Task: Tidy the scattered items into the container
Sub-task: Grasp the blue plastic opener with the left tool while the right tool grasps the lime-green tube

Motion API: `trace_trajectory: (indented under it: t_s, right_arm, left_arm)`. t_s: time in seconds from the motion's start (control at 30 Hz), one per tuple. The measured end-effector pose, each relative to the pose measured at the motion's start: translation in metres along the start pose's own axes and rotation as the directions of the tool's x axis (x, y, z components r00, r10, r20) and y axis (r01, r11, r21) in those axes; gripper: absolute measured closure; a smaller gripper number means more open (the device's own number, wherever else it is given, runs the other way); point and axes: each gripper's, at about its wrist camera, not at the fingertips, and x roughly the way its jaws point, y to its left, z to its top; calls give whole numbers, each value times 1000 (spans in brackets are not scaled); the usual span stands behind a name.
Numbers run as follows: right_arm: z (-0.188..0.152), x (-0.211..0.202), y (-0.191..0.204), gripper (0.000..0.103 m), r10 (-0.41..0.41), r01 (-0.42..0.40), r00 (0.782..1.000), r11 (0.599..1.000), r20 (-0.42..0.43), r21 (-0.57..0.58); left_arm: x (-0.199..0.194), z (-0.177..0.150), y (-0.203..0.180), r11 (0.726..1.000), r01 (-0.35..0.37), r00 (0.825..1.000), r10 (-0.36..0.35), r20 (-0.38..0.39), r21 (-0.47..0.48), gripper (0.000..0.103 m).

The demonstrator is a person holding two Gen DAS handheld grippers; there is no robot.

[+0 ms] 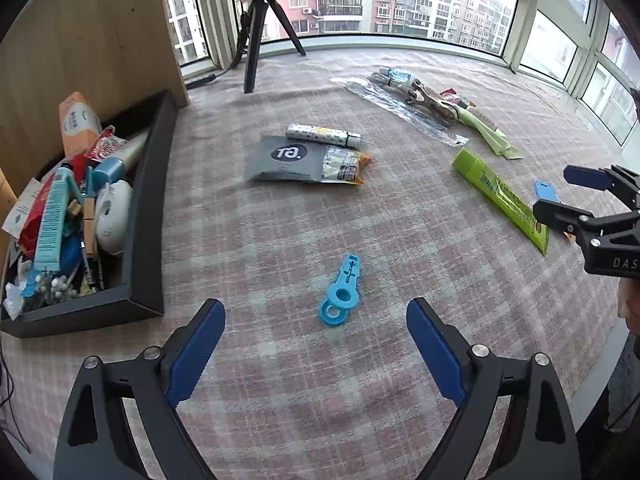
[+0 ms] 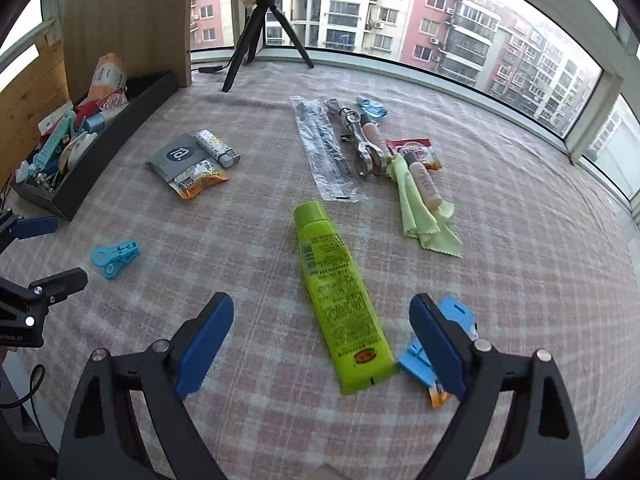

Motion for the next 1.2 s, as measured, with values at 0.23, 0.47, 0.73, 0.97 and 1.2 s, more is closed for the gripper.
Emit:
trace_trajectory:
  t_s: [0.23,0.47,0.73,0.97,1.2]
  right_arm:
    - [17,45,-3,21,-9,4,998,997,-64,-73]
    - [30,77,-6,40,34,-40,993,998,-117,-52]
    - [37,85,-9,63,80,-81,988,997,-133,-3]
    - [37,83,-12,67,92,-85,986,995,-135,62]
    - [34,76,-14,67,96,-81,988,989,-121,125]
  left_arm:
    - [26,7,-4,999,-18,999,20,-33,45,26]
    - [41,9,-2,998,-30,998,33,-50,54,33]
    - [49,13,-2,999,22,998,-21,-53,25,56]
    - [47,16,-3,998,53,997,-52,-62,24,84]
    - [40,12,11,996,79,996,-80,-43,-31,84]
